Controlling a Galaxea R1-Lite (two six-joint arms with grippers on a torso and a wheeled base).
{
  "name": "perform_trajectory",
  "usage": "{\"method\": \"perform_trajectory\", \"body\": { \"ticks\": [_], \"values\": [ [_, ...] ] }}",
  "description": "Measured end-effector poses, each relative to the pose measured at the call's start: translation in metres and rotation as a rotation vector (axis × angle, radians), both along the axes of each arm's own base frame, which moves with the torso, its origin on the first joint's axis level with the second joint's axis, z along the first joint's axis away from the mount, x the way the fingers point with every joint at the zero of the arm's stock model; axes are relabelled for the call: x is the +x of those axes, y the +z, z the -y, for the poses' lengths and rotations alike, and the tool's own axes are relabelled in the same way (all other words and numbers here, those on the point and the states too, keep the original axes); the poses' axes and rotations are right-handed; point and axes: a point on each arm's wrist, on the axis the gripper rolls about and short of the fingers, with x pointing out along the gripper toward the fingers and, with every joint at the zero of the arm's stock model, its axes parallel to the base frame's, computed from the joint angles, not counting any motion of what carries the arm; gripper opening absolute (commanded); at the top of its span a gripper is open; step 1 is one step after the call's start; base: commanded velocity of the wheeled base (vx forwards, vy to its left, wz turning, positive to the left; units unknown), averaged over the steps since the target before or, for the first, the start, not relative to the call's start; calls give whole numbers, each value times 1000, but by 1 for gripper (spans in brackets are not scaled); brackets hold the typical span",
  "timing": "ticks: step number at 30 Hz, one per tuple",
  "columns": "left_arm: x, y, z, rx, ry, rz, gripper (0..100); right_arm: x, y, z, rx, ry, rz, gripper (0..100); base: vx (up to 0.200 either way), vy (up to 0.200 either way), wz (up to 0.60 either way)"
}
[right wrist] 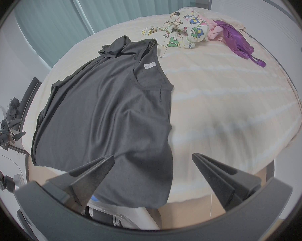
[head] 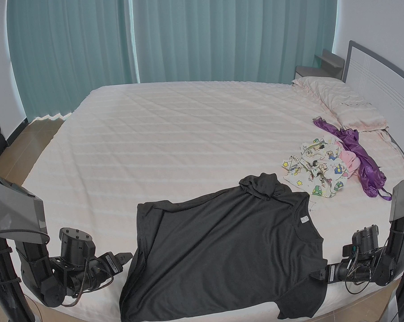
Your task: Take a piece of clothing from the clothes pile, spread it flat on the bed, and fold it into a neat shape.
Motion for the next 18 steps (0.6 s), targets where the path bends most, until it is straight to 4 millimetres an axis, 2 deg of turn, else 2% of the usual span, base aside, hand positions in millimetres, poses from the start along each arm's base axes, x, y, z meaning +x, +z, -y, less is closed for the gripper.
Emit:
{"method": "perform_trajectory", "body": {
  "ticks": [5, 10, 18],
  "values": [
    [1, -1, 1, -4, -3, -2, 100, 0, 0, -1, 1, 3, -3, 100, 0, 0, 0],
    [13, 0, 5, -32, 17, 27, 100, 0, -1, -2, 6, 12, -5, 100, 0, 0, 0],
    [52, 4, 13, -43, 28, 109, 100, -1, -1, -6, 23, 6, -8, 100, 0, 0, 0]
  ]
}}
